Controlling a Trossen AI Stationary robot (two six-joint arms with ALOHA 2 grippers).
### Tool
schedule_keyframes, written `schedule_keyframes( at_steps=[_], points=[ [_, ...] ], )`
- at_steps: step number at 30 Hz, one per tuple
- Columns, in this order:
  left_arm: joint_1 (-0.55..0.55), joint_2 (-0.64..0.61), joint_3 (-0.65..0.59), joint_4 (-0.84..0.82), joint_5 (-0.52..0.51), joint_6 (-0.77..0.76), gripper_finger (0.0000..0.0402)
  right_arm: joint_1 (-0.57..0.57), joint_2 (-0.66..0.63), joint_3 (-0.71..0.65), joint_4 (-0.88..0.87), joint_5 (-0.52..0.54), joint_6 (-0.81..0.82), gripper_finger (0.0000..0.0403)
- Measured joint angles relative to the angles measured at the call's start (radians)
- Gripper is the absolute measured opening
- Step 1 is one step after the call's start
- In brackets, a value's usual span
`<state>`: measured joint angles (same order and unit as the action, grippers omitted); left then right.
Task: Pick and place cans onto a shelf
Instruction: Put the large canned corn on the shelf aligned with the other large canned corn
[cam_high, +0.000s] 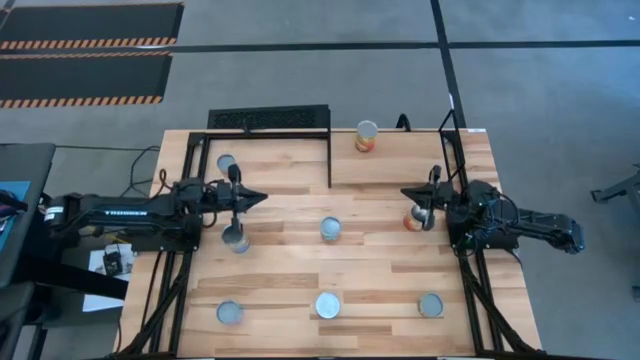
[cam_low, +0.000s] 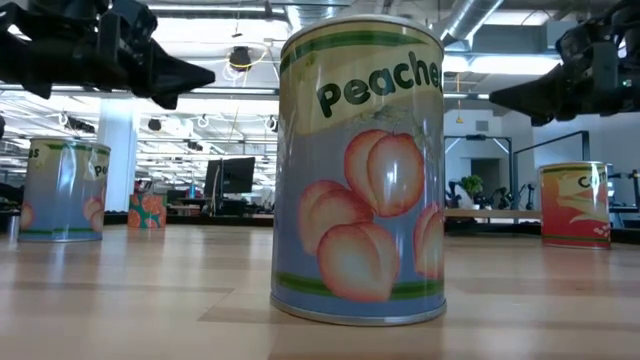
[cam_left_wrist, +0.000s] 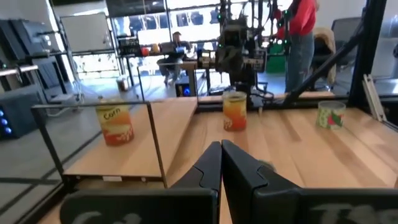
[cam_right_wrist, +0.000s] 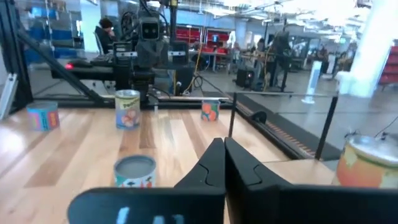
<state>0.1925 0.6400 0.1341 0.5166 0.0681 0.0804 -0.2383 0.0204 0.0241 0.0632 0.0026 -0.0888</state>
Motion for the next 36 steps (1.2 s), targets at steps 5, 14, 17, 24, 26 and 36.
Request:
schedule_keyframes(
  at_steps=[5,14,17,24,26,36],
  points=[
    [0.0,-0.015,0.0,-0.009,0.003,0.017,0.0001,0.042,0.017,0.001,0.059,-0.012,-0.04,0.0017],
    [0.001,-0.012,0.0,-0.044,0.016,0.108,0.0001,0.102,0.035,0.034,0.068,0.016,0.032,0.0013],
    [0.001,-0.012,0.0,-0.044,0.057,0.108,0.0001,0.131,0.08,0.087,-0.037,0.072,0.04,0.0008],
    [-0.002,-0.013,0.0,-0.024,0.066,0.068,0.0001,0.234,0.278,0.285,-0.277,0.23,0.127,0.0004],
    [-0.002,-0.013,0.0,-0.02,0.066,0.044,0.0001,0.266,0.343,0.345,-0.38,0.28,0.198,0.0003],
    [-0.002,-0.013,0.0,0.0,0.066,0.048,0.0001,0.396,0.677,0.627,-0.803,0.323,0.576,0.0009]
  ],
)
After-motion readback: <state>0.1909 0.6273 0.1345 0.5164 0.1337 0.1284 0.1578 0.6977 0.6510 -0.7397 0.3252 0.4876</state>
